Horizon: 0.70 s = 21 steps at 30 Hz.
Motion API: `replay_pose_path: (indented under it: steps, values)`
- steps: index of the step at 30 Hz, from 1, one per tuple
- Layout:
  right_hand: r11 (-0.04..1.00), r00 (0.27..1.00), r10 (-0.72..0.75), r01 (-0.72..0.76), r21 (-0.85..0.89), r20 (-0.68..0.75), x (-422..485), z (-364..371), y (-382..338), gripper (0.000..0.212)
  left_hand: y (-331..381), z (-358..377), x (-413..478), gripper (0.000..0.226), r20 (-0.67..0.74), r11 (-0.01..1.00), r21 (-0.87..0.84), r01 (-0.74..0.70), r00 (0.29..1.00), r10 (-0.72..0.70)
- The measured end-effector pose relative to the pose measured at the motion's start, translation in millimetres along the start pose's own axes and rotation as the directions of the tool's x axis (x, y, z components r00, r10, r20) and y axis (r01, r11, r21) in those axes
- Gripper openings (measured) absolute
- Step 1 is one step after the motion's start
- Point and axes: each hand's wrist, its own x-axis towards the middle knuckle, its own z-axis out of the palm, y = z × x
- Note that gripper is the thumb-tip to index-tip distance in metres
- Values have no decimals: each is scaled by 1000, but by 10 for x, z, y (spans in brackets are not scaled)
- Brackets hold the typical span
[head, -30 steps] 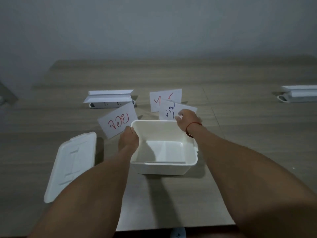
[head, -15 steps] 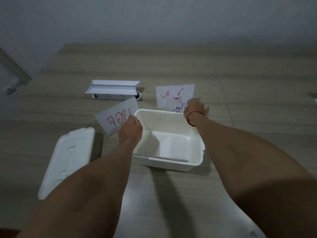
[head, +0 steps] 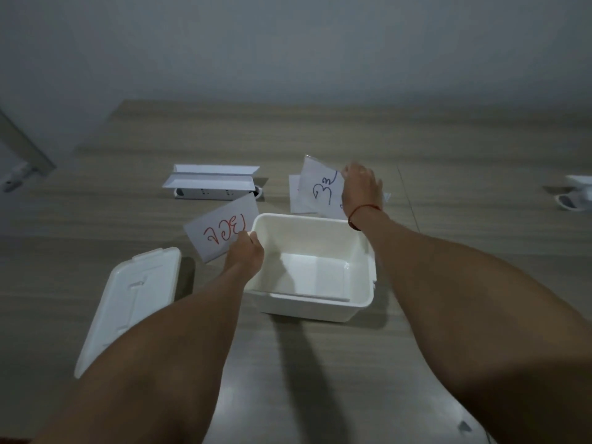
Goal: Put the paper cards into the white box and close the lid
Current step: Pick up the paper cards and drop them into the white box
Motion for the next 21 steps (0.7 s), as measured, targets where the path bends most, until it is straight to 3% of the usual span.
replay_pose_path:
  steps: [6, 10, 12, 14, 16, 19, 21]
  values:
    - [986, 993, -117, 115, 117, 13, 36, -472, -381, 21, -35, -144, -76, 44, 137, 997, -75, -8, 990, 19]
    - [983, 964, -113, 73, 167, 241, -219, -373, -416, 15, -81, -192, -133, 42, 177, 993, -120, -9, 984, 31]
    - [986, 930, -98, 43, 161, 355, -379, -246, -358, 27, -135, -193, -137, 41, 184, 989, -150, -1, 983, 29]
    - [988, 878, -78, 6, 152, 473, -547, -119, -296, 37, -156, -196, -156, 39, 182, 984, -177, -3, 983, 35]
    - [996, 780, -70, 17, 90, 622, -745, 5, -265, 39, -152, -192, -185, 39, 170, 984, -179, -14, 984, 45]
    - [995, 594, -31, 91, -28, 804, -961, 135, -246, 22, -123, -196, -212, 40, 154, 985, -171, -24, 987, 50]
    - [996, 552, -40, 92, -14, 833, -1021, 152, -246, 13, -130, -196, -205, 41, 158, 986, -167, -29, 986, 56]
